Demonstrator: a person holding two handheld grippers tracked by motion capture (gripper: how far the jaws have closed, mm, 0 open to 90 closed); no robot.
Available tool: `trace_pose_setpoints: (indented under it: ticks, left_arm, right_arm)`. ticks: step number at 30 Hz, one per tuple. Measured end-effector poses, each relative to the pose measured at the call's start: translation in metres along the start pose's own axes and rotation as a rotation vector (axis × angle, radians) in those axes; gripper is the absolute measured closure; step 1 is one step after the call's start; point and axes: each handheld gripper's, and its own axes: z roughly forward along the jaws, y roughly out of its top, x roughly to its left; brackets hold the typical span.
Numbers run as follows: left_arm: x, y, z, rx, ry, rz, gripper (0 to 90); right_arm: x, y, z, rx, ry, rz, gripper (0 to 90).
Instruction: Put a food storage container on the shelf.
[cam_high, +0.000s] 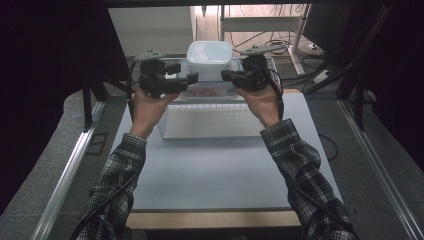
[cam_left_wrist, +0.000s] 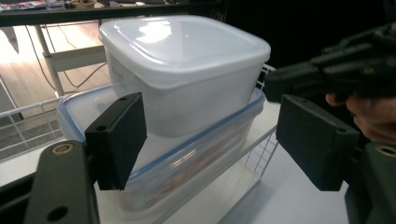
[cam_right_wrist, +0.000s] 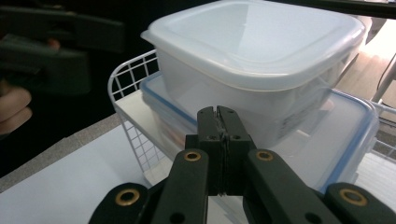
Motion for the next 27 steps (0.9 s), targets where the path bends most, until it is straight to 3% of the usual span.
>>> trace_pose_setpoints:
  ticks: [6,10,17,27]
  left_arm:
    - [0.001,-0.009,0.001,0.010,-0.014,-0.002,22.1]
    - [-0.001,-0.015,0.000,0.010,-0.031,0.002,21.4]
    - [-0.013,-0.031,-0.008,0.038,-0.060,0.048,17.0]
    - [-0.030,-0.060,-0.013,0.074,-0.085,0.051,7.1]
  right_arm:
    - [-0.010,0.000,0.003,-0.002,-0.020,0.027,88.8]
    - [-0.011,-0.003,0.001,-0.007,-0.008,0.038,87.4]
    - [0.001,-0.022,-0.008,-0.019,0.017,0.004,60.6]
    - [0.013,-0.055,-0.018,-0.009,0.061,-0.021,38.4]
